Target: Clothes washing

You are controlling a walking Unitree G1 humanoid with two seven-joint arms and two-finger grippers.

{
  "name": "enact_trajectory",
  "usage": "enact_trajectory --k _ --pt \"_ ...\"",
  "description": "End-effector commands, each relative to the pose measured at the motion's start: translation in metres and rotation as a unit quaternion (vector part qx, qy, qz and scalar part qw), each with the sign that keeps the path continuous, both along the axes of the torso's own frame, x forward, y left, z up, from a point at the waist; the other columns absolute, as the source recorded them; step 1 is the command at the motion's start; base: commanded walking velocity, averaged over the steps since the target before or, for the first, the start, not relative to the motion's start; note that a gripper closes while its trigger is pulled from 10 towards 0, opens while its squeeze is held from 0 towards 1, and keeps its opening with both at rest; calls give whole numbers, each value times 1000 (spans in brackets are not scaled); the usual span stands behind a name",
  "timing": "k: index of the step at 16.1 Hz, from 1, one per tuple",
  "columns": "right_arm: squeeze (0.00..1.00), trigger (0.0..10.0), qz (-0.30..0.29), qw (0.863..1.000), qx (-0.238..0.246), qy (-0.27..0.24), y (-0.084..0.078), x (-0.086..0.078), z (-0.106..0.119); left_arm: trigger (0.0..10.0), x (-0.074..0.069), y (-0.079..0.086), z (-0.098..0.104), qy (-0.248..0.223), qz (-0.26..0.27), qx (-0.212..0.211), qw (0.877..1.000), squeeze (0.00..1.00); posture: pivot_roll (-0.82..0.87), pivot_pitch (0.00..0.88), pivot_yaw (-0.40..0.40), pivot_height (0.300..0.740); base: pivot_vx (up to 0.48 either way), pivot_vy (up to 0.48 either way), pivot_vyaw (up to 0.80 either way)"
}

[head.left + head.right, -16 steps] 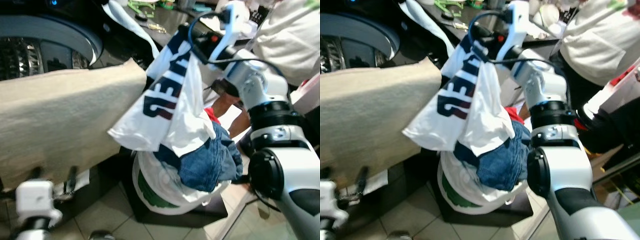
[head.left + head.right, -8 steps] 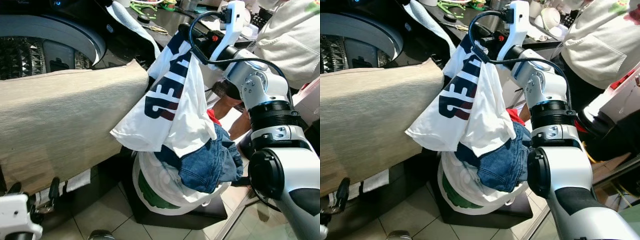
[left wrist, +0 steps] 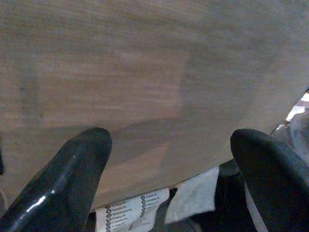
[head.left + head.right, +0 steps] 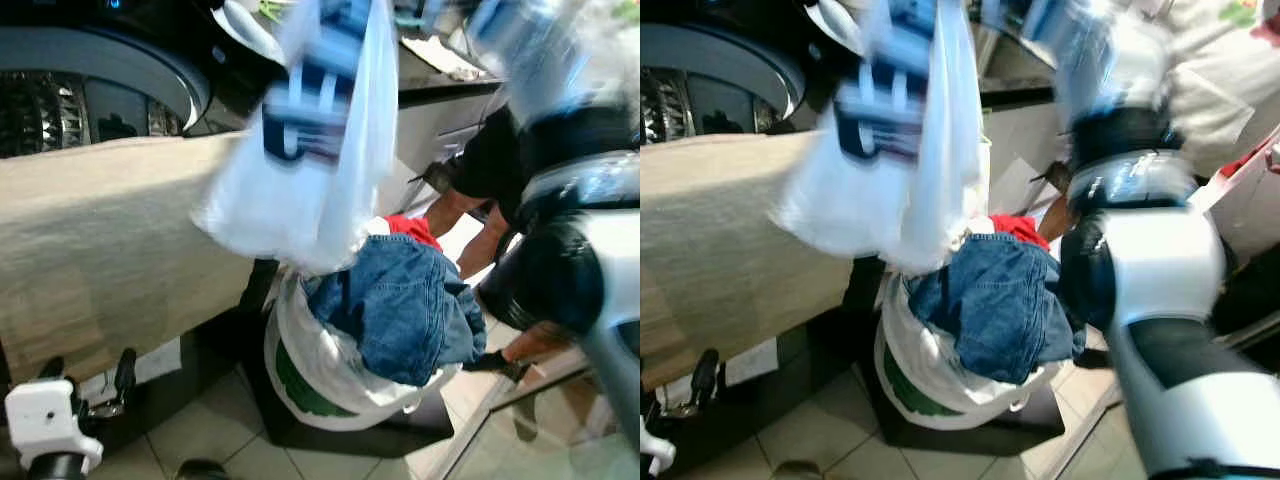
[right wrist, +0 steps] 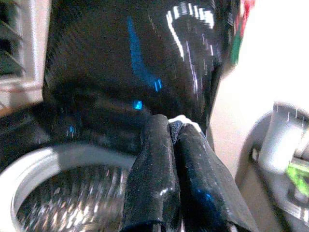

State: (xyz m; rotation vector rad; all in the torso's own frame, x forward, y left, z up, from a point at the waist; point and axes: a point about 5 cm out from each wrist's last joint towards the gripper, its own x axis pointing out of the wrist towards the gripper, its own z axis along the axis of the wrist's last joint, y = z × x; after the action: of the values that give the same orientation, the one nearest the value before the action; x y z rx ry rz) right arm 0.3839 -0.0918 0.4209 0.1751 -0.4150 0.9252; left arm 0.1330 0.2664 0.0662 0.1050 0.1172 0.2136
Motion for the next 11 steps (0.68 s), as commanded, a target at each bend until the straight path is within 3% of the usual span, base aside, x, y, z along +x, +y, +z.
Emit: enact_trajectory --k 1,4,5,6,8,10,11 --pt "0 0 -10 999 19 -27 -13 -4 21 10000 0 -9 -10 11 -12 -17 1000 0 312 0 -286 740 0 0 0" --pt "0 0 5 994 27 -107 -10 -29 80 10000 5 -8 -22 13 -7 -28 999 0 309 0 -290 740 0 0 0" --pt "0 0 -21 991 20 -131 -15 -33 94 10000 11 -2 -20 -9 4 -25 1000 0 312 0 -303 740 0 0 0" --pt "0 0 -34 990 16 -134 -17 -32 96 10000 12 2 -19 -15 10 -20 1000 0 312 0 -304 740 0 0 0" --pt "0 0 -120 986 6 -112 -42 -19 86 10000 12 20 -5 -56 56 -13 997 0 314 0 -319 740 0 0 0" --pt "0 0 -164 981 11 -102 -62 -14 81 10000 6 30 10 -75 74 10 994 0 320 0 -329 740 0 0 0" --pt "0 0 -176 979 8 -98 -66 -12 77 10000 9 23 5 -42 44 34 998 0 321 0 -323 740 0 0 0"
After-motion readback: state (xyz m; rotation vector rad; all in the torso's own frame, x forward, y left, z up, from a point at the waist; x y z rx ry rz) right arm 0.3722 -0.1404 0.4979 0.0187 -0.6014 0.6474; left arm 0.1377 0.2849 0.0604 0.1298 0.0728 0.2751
